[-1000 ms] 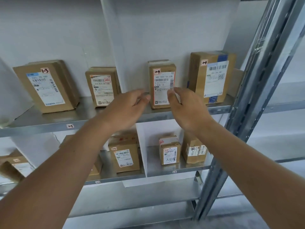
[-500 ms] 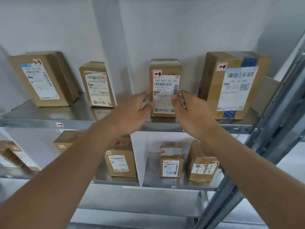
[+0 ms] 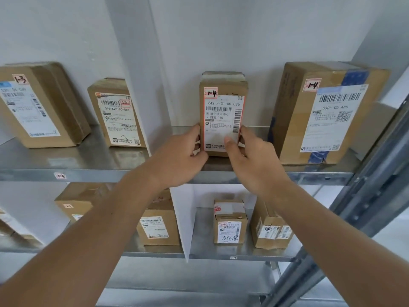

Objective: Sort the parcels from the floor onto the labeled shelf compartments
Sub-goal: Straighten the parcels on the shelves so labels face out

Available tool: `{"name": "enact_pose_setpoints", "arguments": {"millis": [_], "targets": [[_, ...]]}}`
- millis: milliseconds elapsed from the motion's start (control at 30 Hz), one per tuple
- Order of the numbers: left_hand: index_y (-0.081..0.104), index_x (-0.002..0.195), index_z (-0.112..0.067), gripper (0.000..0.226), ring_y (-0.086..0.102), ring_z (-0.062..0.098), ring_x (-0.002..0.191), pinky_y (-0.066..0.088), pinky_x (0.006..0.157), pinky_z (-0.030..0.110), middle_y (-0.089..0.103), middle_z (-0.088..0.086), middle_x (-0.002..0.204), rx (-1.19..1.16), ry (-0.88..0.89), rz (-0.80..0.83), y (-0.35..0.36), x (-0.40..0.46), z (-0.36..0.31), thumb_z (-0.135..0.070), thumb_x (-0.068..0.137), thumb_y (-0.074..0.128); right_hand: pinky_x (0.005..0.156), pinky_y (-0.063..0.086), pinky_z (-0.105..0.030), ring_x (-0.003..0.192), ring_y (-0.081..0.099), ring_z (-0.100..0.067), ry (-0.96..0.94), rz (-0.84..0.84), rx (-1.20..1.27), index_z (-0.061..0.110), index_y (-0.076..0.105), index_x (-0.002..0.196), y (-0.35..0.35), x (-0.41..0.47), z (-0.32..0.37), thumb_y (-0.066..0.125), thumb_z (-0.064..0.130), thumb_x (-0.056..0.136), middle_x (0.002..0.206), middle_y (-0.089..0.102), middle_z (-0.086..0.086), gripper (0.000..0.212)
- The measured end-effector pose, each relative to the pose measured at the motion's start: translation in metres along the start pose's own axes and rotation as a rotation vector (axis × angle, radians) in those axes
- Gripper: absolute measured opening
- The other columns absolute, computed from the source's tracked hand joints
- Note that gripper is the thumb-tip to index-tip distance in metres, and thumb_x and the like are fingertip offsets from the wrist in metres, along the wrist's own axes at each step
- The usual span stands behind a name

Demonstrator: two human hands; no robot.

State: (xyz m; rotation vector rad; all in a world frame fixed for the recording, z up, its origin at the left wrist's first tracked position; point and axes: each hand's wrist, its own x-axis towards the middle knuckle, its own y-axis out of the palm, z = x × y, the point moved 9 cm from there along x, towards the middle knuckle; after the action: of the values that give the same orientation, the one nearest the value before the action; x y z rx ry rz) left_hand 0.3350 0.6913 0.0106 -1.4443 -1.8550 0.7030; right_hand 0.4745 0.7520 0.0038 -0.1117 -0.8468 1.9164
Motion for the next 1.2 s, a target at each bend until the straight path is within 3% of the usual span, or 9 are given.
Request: {"name": "enact_pose_setpoints", "arguments": {"millis": [367,567,767,867,933,1000,1067,1133,1200], "targets": [[0.034,0.157,-0.032,0.064,0.053,0.006,0.138,0.044,0.118,0.035,0.058,-0.015,0.148,-0.028,-0.022,-0.005,0.0,0.015,0.008,-0.008,0.1,0.051,0.108,0.049,-0.031,0.137,0.056,-0.02,0.009,0.036,0.045,0.031,0.034,0.157,0.004,0.017,-0.005,0.044,0.04,0.11,0.156,0.05,0.011,0.049],[0.034,0.157,-0.032,0.061,0.052,0.008,0.139,0.043,0.118,0.036,0.056,-0.013,0.15,-0.004,-0.038,-0.013,-0.002,0.015,0.01,-0.014,0.102,0.054,0.102,0.05,-0.025,0.134,0.058,-0.019,0.027,0.038,0.042,0.031,0.037,0.154,0.001,0.018,-0.007,0.043,0.041,0.11,0.154,0.053,0.011,0.046],[0.037,0.152,-0.008,0.055,0.051,0.022,0.141,0.042,0.108,0.028,0.047,0.009,0.159,0.125,-0.112,-0.088,-0.013,0.0,0.003,-0.025,0.104,0.057,0.1,0.058,-0.034,0.128,0.062,-0.021,0.04,0.049,0.022,0.028,0.045,0.145,-0.007,0.008,-0.004,0.042,0.044,0.109,0.15,0.057,0.009,0.039],[0.039,0.15,-0.007,0.052,0.061,0.025,0.127,0.045,0.105,0.033,0.044,0.01,0.161,0.168,-0.136,-0.115,-0.02,-0.016,-0.009,-0.029,0.105,0.054,0.103,0.057,-0.04,0.126,0.064,-0.022,0.004,0.05,0.022,0.028,0.048,0.143,-0.013,-0.003,0.005,0.041,0.045,0.11,0.148,0.058,0.01,0.038],[0.041,0.147,-0.007,0.05,0.066,0.027,0.115,0.048,0.106,0.041,0.045,0.009,0.16,0.182,-0.148,-0.137,-0.024,-0.027,-0.018,-0.033,0.106,0.052,0.103,0.055,-0.033,0.126,0.062,-0.019,-0.047,0.051,0.0,0.025,0.051,0.143,-0.019,-0.012,0.014,0.039,0.043,0.11,0.149,0.058,0.009,0.039],[0.046,0.145,-0.007,0.048,0.066,0.029,0.117,0.049,0.105,0.042,0.05,0.01,0.157,0.195,-0.137,-0.16,-0.027,-0.037,-0.028,-0.035,0.107,0.051,0.089,0.05,-0.016,0.119,0.062,-0.015,-0.094,0.041,-0.055,0.02,0.057,0.138,-0.026,-0.022,0.023,0.038,0.042,0.111,0.145,0.062,0.007,0.039],[0.052,0.142,-0.008,0.045,0.066,0.031,0.118,0.049,0.103,0.038,0.061,0.012,0.145,0.191,-0.111,-0.184,-0.03,-0.046,-0.04,-0.037,0.108,0.048,0.072,0.042,-0.008,0.105,0.063,-0.013,-0.102,0.023,-0.119,0.017,0.063,0.13,-0.034,-0.032,0.028,0.037,0.042,0.111,0.134,0.068,0.006,0.041],[0.057,0.142,-0.014,0.043,0.067,0.027,0.114,0.051,0.093,0.025,0.068,0.008,0.135,0.177,-0.074,-0.195,-0.033,-0.052,-0.052,-0.039,0.109,0.045,0.07,0.048,-0.015,0.103,0.066,-0.016,-0.108,0.009,-0.151,0.014,0.066,0.126,-0.043,-0.039,0.035,0.036,0.041,0.112,0.128,0.071,0.005,0.043],[0.059,0.143,-0.02,0.042,0.065,0.017,0.099,0.04,0.074,0.008,0.072,0.001,0.127,0.187,-0.021,-0.181,-0.034,-0.054,-0.064,-0.041,0.111,0.04,0.073,0.052,-0.02,0.105,0.068,-0.019,-0.128,-0.002,-0.151,0.013,0.068,0.124,-0.051,-0.045,0.042,0.034,0.04,0.112,0.129,0.072,0.002,0.045]]}}
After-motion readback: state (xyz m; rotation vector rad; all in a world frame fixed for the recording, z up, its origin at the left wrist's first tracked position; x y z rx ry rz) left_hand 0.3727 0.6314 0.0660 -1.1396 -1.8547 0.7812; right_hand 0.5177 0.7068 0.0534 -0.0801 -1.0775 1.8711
